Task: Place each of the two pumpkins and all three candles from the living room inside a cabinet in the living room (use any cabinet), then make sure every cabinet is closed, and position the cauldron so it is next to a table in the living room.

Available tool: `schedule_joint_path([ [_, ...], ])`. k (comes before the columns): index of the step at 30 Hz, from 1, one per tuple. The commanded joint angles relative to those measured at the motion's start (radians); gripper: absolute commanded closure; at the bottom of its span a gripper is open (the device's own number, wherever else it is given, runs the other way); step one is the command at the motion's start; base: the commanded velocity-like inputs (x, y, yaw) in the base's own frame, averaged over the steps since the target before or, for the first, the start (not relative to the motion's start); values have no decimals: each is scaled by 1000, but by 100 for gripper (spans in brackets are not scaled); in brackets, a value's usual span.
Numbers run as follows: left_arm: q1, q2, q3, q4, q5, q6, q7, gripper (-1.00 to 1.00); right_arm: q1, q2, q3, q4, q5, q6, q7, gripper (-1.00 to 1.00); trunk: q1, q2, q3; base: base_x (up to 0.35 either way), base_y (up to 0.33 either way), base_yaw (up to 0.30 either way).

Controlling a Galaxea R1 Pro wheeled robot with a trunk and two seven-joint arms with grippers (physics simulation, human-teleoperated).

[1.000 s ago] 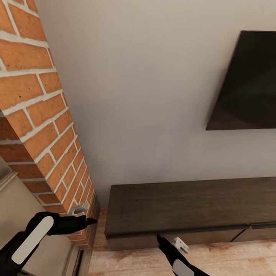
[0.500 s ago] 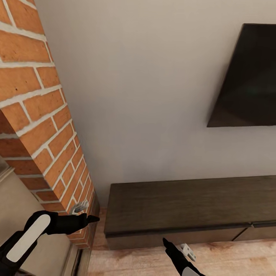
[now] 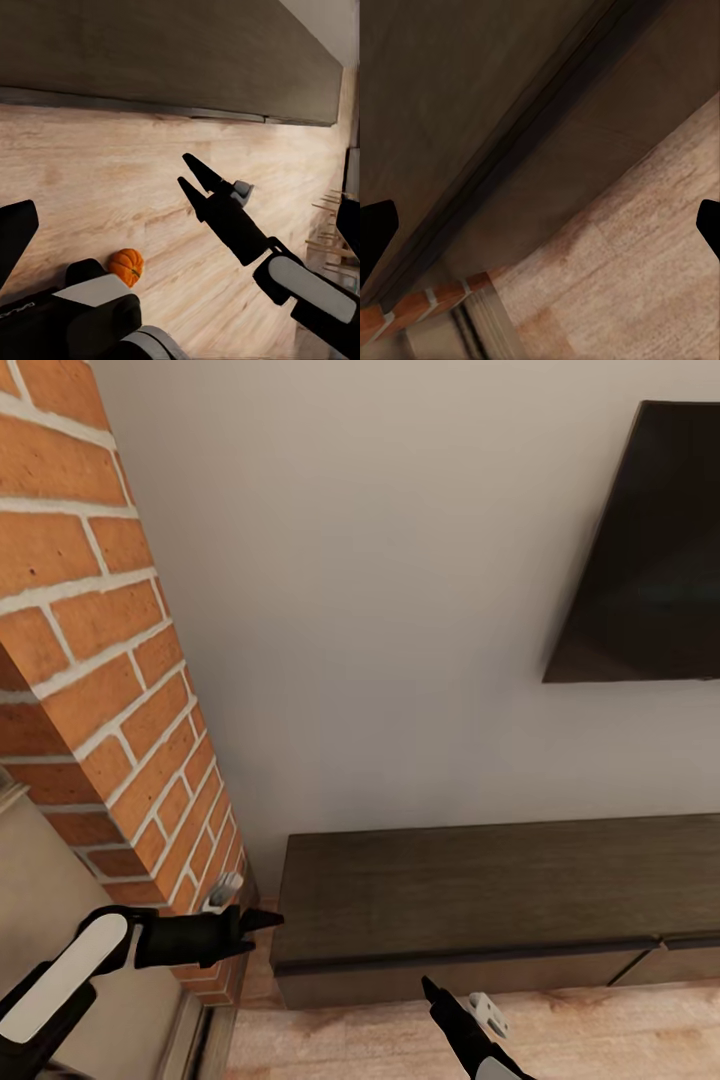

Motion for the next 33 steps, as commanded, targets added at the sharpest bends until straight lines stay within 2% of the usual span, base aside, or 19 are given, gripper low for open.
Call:
schedule_joint_path([
  [1,0,13,-12,-10,36,1,10,-100,-1,0,8,2,-11,-4,6,-100,4,-8,-4,0,0,0],
  [2,1,27,-24,-19,70,1,9,-100,-1,0,8,2,-11,-4,6,-100,8,-15,-7,0,0,0],
  [6,2,77,-82,-76,247,1,9,-100,-1,0,8,2,-11,-5,7,-100,23,-43,-20,0,0,0],
  [10,2,90,-131,-97,306,1,8,-100,-1,0,8,2,-10,-6,7,-100,38,-71,-32,0,0,0],
  [16,2,90,-163,-121,324,1,6,-100,-1,0,8,2,-11,-6,8,-100,61,-113,-51,0,0,0],
  [18,2,90,-169,-123,326,1,-13,-100,-1,0,8,2,-11,-6,8,-100,69,-127,-57,0,0,0],
  [24,2,97,-173,-121,318,0,-85,-100,-1,0,8,2,-11,-7,9,-100,92,-169,-76,0,0,0],
  [33,2,98,-174,-118,314,-1,-96,-100,-1,1,8,2,-11,-7,8,-100,127,-232,-104,0,0,0],
])
